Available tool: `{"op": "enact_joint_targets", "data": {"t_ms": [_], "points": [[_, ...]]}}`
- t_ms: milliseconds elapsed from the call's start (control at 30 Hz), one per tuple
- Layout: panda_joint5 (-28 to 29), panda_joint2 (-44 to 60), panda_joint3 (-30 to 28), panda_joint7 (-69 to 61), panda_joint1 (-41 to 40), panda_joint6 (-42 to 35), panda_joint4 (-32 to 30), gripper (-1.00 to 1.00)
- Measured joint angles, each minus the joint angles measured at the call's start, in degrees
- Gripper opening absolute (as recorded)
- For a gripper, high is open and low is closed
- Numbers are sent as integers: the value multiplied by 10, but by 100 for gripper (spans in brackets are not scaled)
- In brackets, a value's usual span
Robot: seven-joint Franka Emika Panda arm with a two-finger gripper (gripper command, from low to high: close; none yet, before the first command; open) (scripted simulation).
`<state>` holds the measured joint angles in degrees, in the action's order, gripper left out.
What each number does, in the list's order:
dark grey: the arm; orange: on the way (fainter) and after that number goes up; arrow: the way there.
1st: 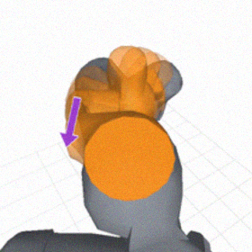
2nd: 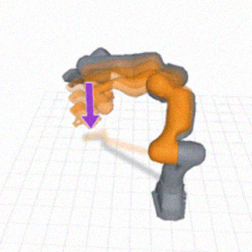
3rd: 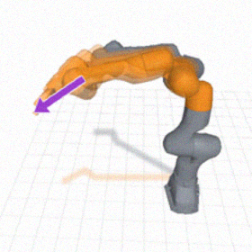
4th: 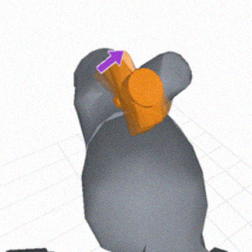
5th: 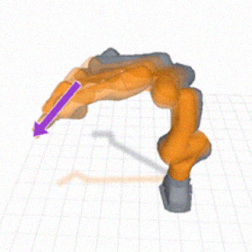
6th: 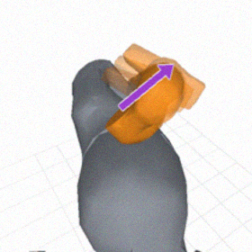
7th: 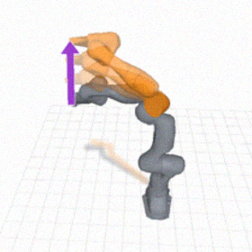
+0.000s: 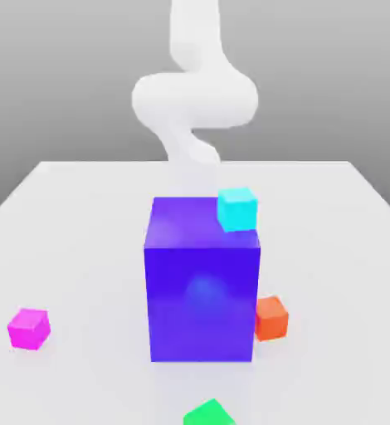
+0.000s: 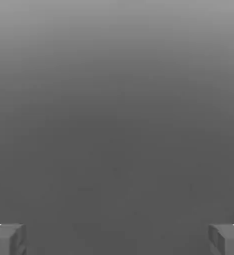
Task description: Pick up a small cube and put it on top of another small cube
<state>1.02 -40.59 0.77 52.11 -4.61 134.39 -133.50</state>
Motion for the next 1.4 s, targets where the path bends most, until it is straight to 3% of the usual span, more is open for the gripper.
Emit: {"op": "enact_joint_targets", "data": {"t_ms": [300,533,767,967,1000,1233,1400], "points": [[41,191,6,231,-150,94,-62,0],[55,337,-27,395,-229,167,-110,0],[-13,480,-55,500,-304,241,-158,0],[-55,604,-34,494,-328,335,-146,0],[-57,617,-32,492,-329,345,-143,-100],[-57,617,-32,492,-330,346,-143,-100],[-38,526,-46,507,-321,274,-161,-100]]}}
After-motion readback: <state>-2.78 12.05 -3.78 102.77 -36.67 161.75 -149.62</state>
